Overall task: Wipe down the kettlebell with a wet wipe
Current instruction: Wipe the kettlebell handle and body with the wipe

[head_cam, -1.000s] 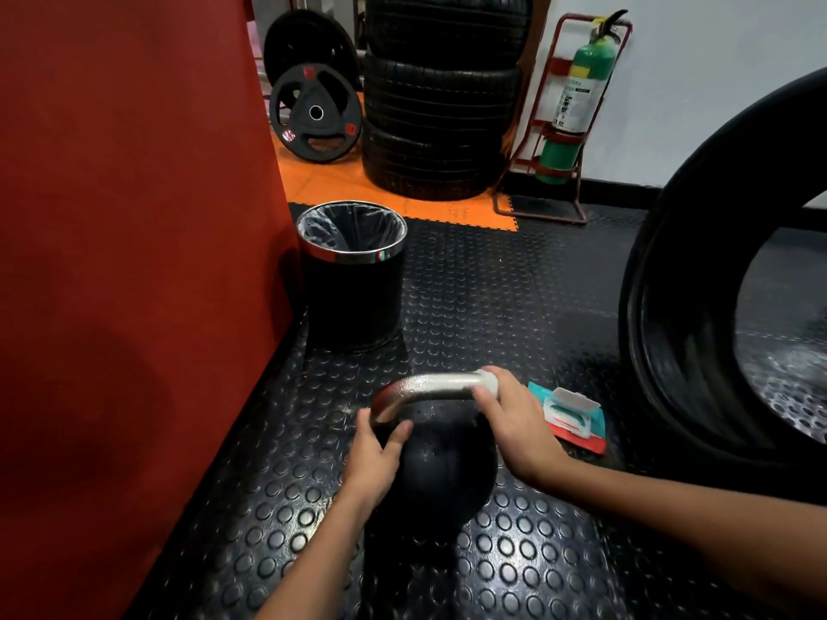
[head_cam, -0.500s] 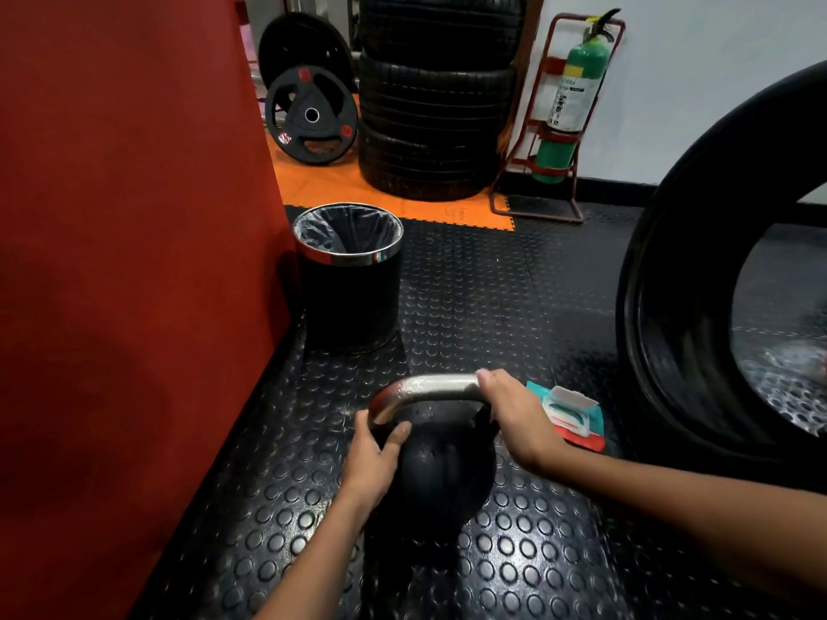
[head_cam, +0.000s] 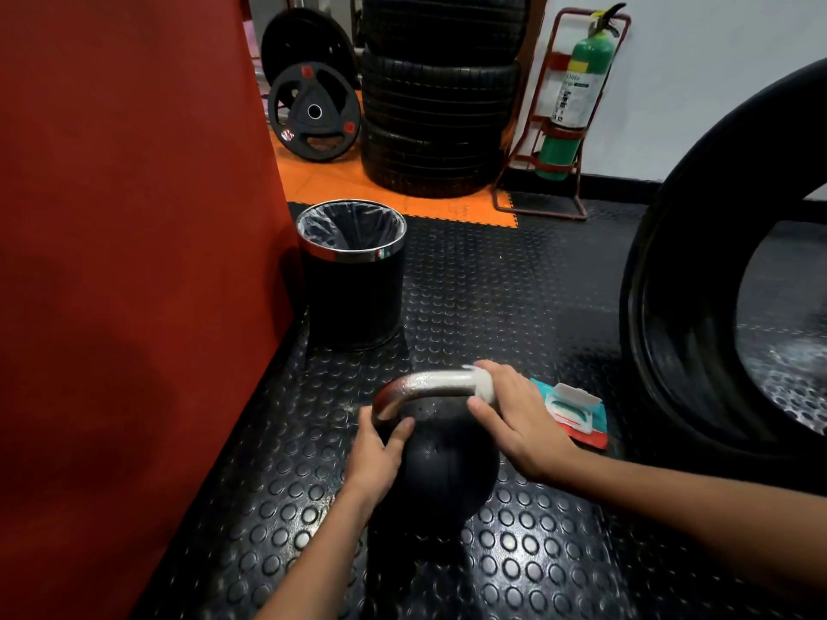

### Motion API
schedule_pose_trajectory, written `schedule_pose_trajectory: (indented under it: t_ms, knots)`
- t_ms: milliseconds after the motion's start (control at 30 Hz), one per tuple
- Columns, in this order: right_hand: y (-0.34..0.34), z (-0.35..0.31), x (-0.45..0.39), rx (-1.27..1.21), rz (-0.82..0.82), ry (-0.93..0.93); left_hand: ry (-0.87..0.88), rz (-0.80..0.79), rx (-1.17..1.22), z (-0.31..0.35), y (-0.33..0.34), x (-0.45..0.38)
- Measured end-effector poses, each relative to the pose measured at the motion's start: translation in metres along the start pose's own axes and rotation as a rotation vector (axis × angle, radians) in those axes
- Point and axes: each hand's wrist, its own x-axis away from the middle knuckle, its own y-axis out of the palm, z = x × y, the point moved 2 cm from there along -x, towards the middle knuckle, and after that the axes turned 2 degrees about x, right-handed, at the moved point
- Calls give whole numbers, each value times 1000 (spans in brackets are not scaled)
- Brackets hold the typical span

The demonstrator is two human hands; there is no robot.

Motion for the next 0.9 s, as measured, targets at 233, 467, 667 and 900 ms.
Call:
schedule_pose_trajectory:
  t_ms: [233, 467, 667, 900]
  knots:
    - [6, -36, -28, 113, -21, 130, 34, 29, 42, 0, 3, -2]
    - [1, -13, -3, 194, -17, -126, 45, 19, 13, 3, 0, 2]
    - [-13, -19, -35, 53, -156, 261, 49, 10, 31, 7, 0, 4]
    - [-15, -32, -44, -117, -189, 231, 42, -6, 58, 8, 0, 4]
